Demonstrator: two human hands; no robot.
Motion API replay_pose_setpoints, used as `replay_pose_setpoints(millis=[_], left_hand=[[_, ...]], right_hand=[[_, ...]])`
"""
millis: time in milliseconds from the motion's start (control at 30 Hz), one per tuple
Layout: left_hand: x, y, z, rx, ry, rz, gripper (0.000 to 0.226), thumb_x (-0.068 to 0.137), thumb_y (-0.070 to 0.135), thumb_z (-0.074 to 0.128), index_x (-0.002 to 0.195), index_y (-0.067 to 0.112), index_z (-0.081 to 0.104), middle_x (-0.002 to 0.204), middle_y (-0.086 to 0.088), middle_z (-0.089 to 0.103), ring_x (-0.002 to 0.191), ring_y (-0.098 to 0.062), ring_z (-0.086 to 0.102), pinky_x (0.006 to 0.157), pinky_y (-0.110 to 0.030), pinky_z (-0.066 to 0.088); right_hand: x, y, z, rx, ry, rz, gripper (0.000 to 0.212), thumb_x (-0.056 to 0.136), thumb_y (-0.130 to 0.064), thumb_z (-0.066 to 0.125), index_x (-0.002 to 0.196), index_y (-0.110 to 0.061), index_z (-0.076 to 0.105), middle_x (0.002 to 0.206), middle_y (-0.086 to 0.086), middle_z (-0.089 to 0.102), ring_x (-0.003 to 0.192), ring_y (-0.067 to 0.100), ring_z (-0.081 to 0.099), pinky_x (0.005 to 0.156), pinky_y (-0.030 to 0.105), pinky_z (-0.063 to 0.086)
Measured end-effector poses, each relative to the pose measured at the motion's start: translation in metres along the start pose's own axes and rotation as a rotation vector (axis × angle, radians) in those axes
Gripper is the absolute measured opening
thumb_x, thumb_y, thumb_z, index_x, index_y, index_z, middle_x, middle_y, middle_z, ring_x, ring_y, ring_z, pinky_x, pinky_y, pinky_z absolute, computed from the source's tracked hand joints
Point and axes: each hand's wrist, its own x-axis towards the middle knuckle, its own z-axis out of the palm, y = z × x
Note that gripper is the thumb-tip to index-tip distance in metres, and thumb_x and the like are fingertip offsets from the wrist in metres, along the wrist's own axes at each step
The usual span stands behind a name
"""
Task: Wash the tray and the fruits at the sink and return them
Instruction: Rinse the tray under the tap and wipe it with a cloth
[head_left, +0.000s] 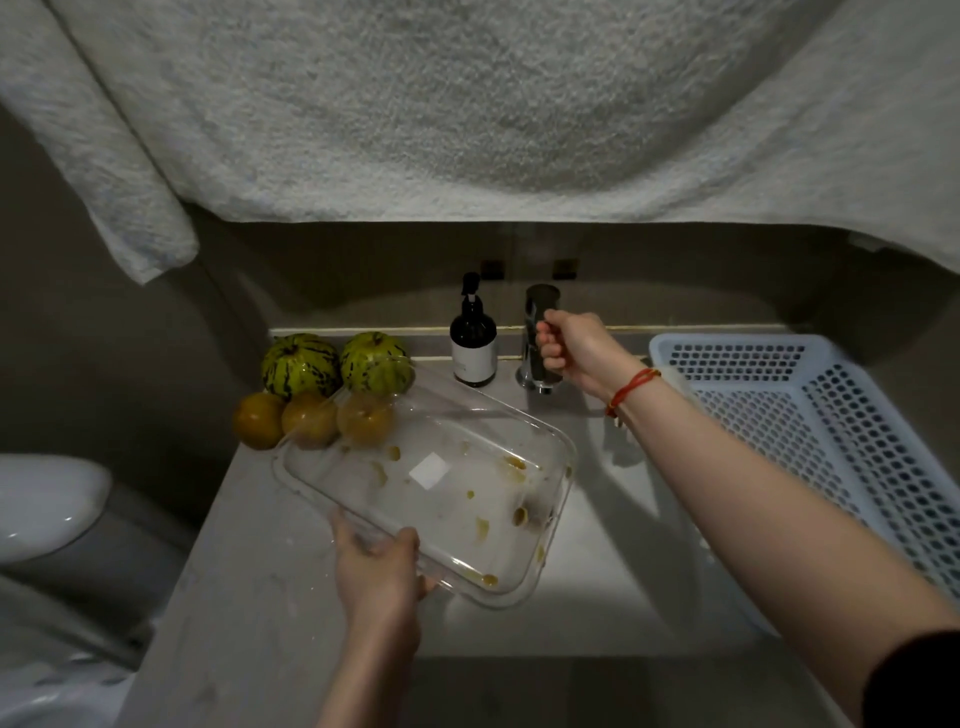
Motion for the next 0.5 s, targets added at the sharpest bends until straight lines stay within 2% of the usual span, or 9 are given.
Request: replay_pose_setpoints(millis=[67, 167, 200, 333, 500], left_hand=[[0.001, -0.003, 0.002, 0.011, -0.001, 0.010, 0.082, 0.088, -0.007, 0.051, 0.149, 0.035, 0.017, 0.102, -0.010, 0.059, 0.070, -0.020, 0.055, 0.044, -0.028, 0.052], [-0.001, -0.004, 0.006, 0.038, 0.009, 0.006, 0.084, 0.088, -0.004, 0.053, 0.150, 0.036, 0.013, 0.083, 0.006, 0.052, 0.068, -0.020, 0.055, 0.064, -0.037, 0.052], [-0.001, -0.005, 0.007, 0.036, 0.007, -0.005, 0.085, 0.088, -0.004, 0.053, 0.150, 0.036, 0.011, 0.082, 0.006, 0.050, 0.068, -0.019, 0.055, 0.065, -0.037, 0.052], [-0.004, -0.004, 0.011, 0.022, 0.007, -0.021, 0.088, 0.088, -0.007, 0.052, 0.151, 0.035, 0.007, 0.077, 0.005, 0.046, 0.063, -0.017, 0.049, 0.053, -0.032, 0.049], [-0.005, -0.004, 0.016, 0.025, 0.002, 0.006, 0.086, 0.089, -0.007, 0.052, 0.151, 0.034, 0.010, 0.077, 0.014, 0.037, 0.064, -0.017, 0.048, 0.057, -0.033, 0.050]], right_hand=[[-0.001, -0.005, 0.002, 0.010, -0.004, -0.014, 0.036, 0.101, -0.015, 0.035, 0.067, -0.009, 0.044, 0.060, 0.001, 0.036, 0.027, 0.002, 0.031, 0.029, 0.013, 0.020], [-0.001, -0.010, 0.003, -0.008, -0.012, -0.026, 0.038, 0.102, -0.017, 0.034, 0.066, -0.009, 0.044, 0.059, 0.001, 0.035, 0.028, 0.002, 0.031, 0.030, 0.013, 0.021], [-0.002, -0.011, 0.003, -0.017, -0.012, -0.025, 0.038, 0.102, -0.018, 0.034, 0.066, -0.009, 0.044, 0.059, 0.000, 0.035, 0.029, 0.002, 0.031, 0.030, 0.013, 0.021], [-0.003, -0.010, 0.004, -0.027, -0.008, -0.018, 0.039, 0.102, -0.020, 0.034, 0.067, -0.010, 0.044, 0.059, 0.000, 0.035, 0.029, 0.002, 0.031, 0.030, 0.013, 0.022], [-0.005, -0.012, 0.004, -0.036, -0.006, -0.009, 0.038, 0.103, -0.021, 0.034, 0.068, -0.010, 0.044, 0.060, 0.000, 0.036, 0.033, 0.003, 0.031, 0.032, 0.014, 0.022]])
